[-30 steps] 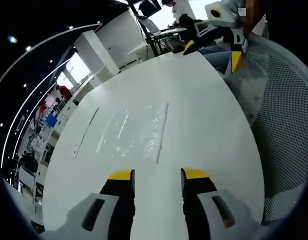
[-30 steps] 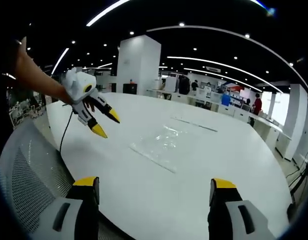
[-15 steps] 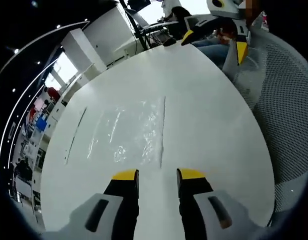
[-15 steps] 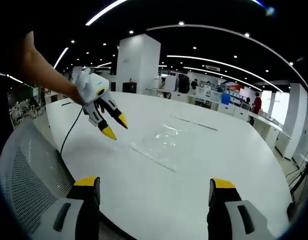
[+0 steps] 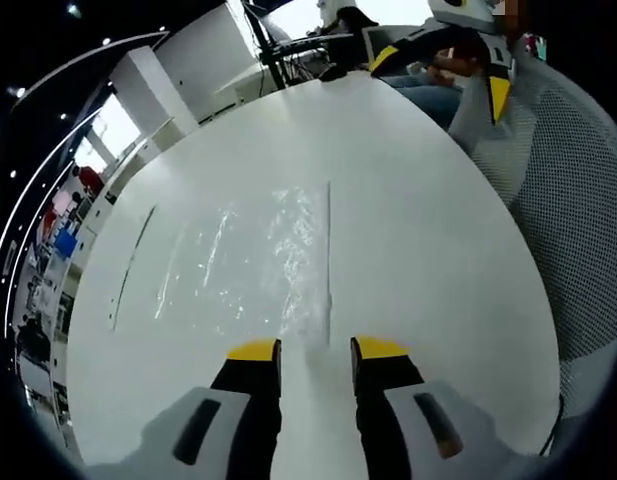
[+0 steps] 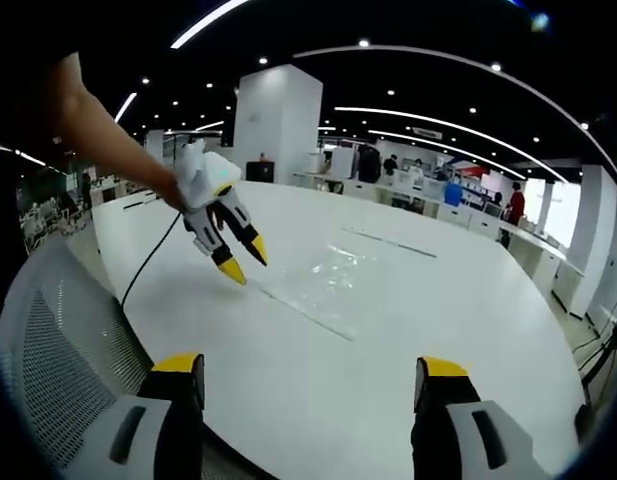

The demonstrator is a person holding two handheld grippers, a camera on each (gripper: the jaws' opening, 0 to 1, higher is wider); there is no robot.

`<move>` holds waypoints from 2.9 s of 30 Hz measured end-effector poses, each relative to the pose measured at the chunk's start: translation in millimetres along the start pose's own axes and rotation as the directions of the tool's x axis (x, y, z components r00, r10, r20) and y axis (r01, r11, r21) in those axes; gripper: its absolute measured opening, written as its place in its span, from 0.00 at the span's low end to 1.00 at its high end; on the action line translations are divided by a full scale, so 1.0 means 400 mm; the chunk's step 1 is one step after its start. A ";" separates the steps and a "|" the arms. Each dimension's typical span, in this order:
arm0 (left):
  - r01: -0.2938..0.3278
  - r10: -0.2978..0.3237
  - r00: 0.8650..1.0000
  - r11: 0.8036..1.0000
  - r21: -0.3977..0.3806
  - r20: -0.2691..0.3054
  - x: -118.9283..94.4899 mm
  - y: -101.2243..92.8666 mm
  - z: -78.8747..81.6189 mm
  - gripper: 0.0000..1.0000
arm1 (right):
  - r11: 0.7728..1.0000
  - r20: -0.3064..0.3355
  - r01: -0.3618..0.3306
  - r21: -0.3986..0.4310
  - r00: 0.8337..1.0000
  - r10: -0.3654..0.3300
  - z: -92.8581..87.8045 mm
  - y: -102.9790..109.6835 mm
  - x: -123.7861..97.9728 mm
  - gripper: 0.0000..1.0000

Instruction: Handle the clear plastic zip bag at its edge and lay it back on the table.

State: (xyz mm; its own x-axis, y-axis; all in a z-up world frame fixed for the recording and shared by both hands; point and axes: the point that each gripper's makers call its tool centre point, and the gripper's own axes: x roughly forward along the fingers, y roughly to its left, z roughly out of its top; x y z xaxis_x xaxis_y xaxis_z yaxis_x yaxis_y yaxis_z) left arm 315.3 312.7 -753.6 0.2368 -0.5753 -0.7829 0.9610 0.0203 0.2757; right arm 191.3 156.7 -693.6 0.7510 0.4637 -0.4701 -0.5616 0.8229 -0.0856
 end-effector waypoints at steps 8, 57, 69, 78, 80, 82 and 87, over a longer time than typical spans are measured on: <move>0.010 -0.010 1.000 1.000 -0.014 0.012 0.018 0.021 0.013 0.24 | 1.000 -0.003 0.000 0.004 1.000 0.000 -0.001 -0.001 0.000 0.84; 0.189 -0.192 0.981 0.971 -0.144 -0.013 0.066 -0.006 0.003 0.04 | 1.000 -0.017 0.012 0.018 1.000 -0.012 -0.005 -0.009 0.002 0.79; 0.159 -0.164 0.986 0.977 -0.140 -0.030 0.061 -0.004 0.000 0.00 | 1.000 -0.013 0.010 0.021 1.000 -0.010 -0.005 -0.009 0.001 0.78; 0.144 -0.152 0.988 0.978 -0.149 -0.040 0.046 -0.007 -0.004 0.00 | 1.000 -0.013 0.008 0.014 1.000 -0.008 -0.004 -0.007 0.000 0.79; 0.138 -0.145 0.989 0.980 -0.146 -0.040 0.039 -0.006 -0.004 0.00 | 1.000 -0.014 0.006 0.014 1.000 -0.006 -0.003 -0.007 0.000 0.79; 0.139 -0.147 0.988 0.979 -0.150 -0.042 0.033 -0.008 -0.005 0.00 | 1.000 -0.017 0.006 0.006 1.000 -0.006 -0.002 -0.007 0.000 0.79; 0.133 -0.141 0.989 0.981 -0.138 -0.044 0.017 -0.014 0.000 0.00 | 1.000 -0.035 0.001 -0.031 0.999 -0.002 -0.003 -0.004 -0.001 0.79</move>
State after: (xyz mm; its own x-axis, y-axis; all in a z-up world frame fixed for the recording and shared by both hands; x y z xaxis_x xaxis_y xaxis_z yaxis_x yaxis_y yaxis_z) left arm 311.5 308.6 -760.3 0.1053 -0.5362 -0.8375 0.9944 0.0560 0.0891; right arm 191.5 154.8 -694.5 0.7395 0.4503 -0.5003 -0.5714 0.8128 -0.1131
